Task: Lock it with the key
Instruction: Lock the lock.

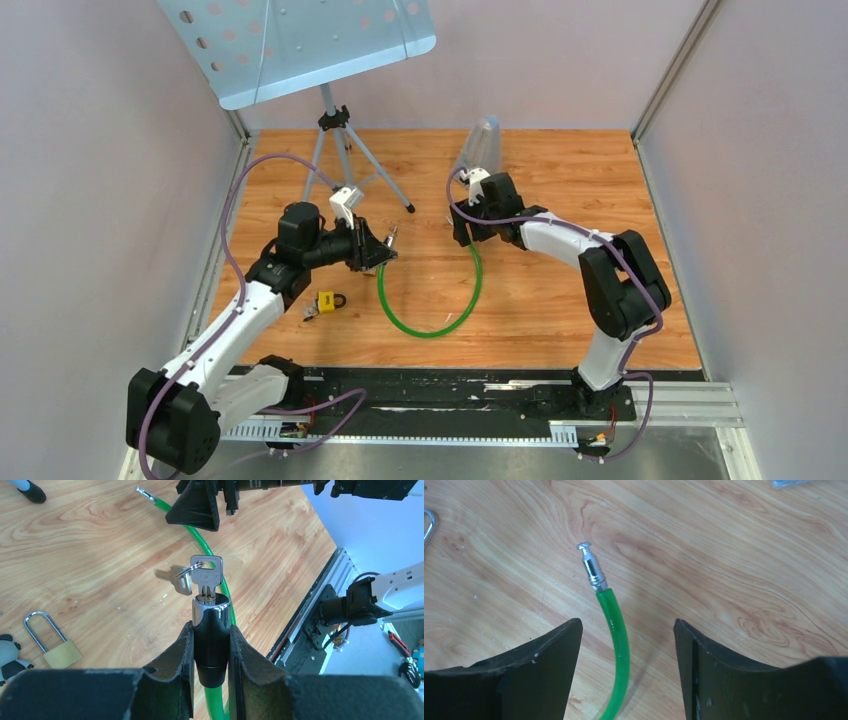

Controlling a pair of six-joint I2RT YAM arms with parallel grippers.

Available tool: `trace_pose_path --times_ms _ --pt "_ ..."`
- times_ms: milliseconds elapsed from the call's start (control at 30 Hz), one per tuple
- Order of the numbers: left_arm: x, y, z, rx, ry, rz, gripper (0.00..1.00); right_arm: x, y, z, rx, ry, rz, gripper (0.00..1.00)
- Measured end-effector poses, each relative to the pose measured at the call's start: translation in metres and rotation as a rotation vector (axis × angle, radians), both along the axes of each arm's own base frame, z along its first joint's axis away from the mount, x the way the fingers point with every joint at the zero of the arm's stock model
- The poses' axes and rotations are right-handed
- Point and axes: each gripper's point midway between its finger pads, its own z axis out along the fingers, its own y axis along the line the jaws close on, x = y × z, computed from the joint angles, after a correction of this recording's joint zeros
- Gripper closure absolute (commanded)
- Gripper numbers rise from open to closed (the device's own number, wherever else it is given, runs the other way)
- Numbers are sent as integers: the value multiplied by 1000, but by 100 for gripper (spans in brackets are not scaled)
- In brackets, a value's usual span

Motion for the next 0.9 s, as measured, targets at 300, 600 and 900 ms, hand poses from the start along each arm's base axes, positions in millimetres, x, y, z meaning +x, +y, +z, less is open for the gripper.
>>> trace_pose_path --times_ms 300,600,900 --pt "0 0 1 5 -3 -4 100 -24 10 -14 27 66 129 53" --pt "-1 0 1 -1 5 -2 100 -38 11 -31 20 129 180 100" --pt "-8 -14 23 -94 34 -72 100 -84 19 38 205 60 280 100"
